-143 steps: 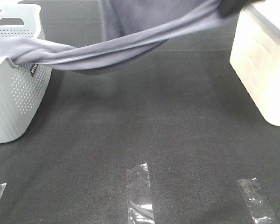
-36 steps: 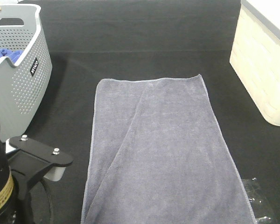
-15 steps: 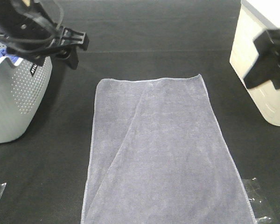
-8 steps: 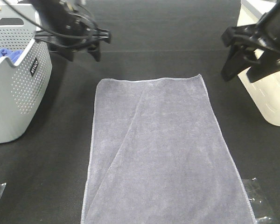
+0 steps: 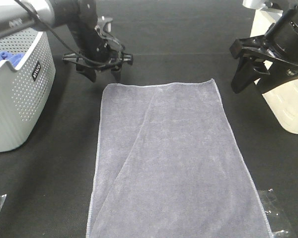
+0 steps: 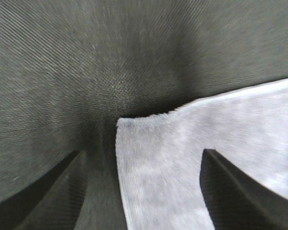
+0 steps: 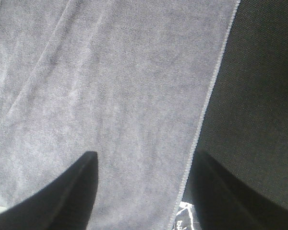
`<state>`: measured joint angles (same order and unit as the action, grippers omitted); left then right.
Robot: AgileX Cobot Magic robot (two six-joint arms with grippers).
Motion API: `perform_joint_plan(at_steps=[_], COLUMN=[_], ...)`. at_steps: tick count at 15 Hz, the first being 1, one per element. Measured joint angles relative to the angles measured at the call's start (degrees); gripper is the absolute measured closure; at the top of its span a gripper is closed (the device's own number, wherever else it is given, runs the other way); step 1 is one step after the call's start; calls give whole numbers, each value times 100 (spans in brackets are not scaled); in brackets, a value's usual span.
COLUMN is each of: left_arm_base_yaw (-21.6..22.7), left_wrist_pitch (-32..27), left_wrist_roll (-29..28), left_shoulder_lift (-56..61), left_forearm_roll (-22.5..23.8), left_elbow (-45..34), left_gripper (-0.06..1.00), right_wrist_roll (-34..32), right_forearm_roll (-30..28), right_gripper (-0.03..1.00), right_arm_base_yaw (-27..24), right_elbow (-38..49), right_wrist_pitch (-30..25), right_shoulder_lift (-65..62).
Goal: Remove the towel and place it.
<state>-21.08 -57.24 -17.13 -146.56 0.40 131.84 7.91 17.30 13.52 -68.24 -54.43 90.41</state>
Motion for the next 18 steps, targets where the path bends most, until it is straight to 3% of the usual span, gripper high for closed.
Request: perform_joint_plan(at_steps=[5, 10, 15, 18], left_arm_base_yaw=[34, 212, 212, 218], left_wrist_pitch=[40, 80, 126, 183], left_wrist_roll=[0, 40, 149, 149], left_shoulder_lift=[-269, -418, -521, -533], left_forearm_roll=[52, -206, -275, -246], left_elbow=[57, 86, 103, 115], left_gripper=[30, 31, 50, 74], right_wrist_roll=[6, 6, 11, 11], right_forearm_roll=[0, 0, 0, 0], right_gripper=[42, 42, 42, 42], right_arm_base_yaw=[0, 0, 0, 0], right_elbow=[0, 0, 0, 0], right_wrist_pitch=[0, 0, 0, 0], right_shoulder_lift=[0, 0, 0, 0])
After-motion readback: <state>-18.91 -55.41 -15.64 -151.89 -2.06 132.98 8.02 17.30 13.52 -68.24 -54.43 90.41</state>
